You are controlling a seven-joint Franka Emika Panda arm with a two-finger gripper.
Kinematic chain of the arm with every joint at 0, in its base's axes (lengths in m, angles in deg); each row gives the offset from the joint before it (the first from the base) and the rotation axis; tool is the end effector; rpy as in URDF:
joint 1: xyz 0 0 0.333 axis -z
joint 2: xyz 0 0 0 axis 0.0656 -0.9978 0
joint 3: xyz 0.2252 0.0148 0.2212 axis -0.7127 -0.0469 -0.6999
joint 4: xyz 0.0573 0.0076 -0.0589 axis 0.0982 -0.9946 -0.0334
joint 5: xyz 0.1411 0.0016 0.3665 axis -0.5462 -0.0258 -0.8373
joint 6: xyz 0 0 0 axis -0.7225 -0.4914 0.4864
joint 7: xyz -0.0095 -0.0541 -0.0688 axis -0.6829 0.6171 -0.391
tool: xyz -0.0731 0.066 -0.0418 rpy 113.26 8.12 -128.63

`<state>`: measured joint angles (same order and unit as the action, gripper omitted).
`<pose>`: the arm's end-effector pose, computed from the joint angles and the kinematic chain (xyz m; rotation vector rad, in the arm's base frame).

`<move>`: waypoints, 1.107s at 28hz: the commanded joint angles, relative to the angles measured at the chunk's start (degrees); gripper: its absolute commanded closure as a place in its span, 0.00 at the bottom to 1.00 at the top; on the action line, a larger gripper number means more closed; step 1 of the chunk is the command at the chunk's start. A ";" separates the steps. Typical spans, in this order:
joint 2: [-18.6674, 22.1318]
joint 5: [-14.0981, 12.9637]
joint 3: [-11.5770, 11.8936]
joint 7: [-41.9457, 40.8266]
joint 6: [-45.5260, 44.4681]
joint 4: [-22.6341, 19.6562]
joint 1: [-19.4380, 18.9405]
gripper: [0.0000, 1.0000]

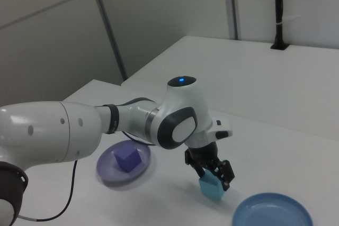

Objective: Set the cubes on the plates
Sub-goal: 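Move the gripper over the cyan cube and lower onto it, then close the gripper on the cyan cube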

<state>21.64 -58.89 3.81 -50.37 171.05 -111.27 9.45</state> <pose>0.6570 -0.0825 0.3456 3.0235 -0.0399 0.0266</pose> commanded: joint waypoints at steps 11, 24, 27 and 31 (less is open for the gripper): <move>2.40 -0.06 0.37 -0.92 1.09 -0.06 -0.15 0.00; -1.02 0.82 -0.16 -0.74 1.97 0.03 -0.59 0.00; -1.55 0.82 -0.16 -0.74 3.62 0.03 -0.59 0.00; -1.55 0.47 -0.16 -1.00 4.52 0.03 -0.51 0.27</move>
<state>19.81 -58.74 3.46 -50.38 173.60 -110.72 9.14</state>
